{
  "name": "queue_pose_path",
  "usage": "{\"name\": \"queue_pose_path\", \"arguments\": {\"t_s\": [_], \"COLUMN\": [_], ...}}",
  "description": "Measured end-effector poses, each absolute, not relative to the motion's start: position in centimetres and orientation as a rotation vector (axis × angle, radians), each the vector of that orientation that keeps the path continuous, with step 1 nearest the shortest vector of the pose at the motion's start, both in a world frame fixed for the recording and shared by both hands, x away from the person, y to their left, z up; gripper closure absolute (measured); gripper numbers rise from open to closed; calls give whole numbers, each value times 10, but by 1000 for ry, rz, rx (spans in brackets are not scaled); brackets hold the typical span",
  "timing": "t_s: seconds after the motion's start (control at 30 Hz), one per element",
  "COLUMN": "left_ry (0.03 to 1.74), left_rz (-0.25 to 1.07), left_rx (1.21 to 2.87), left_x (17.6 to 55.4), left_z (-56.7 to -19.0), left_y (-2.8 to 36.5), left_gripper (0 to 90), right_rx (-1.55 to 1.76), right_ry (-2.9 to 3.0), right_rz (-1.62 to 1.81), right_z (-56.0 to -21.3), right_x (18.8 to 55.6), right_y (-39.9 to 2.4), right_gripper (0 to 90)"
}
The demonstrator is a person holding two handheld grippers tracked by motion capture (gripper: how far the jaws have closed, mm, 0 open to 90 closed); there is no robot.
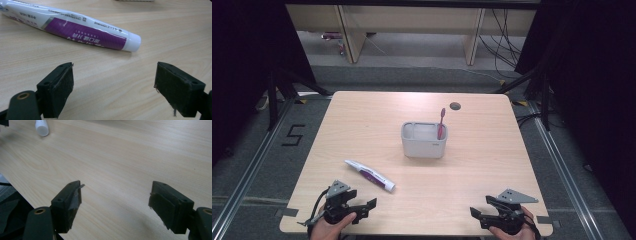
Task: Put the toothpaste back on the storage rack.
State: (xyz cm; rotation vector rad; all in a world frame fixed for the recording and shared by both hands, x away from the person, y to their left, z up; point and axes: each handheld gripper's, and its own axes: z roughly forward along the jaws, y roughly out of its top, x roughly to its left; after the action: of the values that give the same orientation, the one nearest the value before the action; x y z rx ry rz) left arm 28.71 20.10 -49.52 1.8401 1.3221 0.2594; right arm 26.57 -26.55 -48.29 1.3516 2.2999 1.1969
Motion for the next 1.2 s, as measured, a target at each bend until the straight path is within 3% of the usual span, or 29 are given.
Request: {"name": "queue_pose_path", "arguments": {"t_s": [0.8,1.2], "left_ry": [1563,1667], "left_rz": [166,196], "left_rx": [1833,1804], "left_x": [346,368], "left_z": [-473,-479], "left_y": [193,191], "left_gripper": [151,151], "right_rx": [1304,1314], "right_ry": [2314,2319], "right_rz": [1229,1222], "right_z": [-484,-483], "right_x": [266,264], "right_y": [-265,-264], "right_gripper": [265,265]}}
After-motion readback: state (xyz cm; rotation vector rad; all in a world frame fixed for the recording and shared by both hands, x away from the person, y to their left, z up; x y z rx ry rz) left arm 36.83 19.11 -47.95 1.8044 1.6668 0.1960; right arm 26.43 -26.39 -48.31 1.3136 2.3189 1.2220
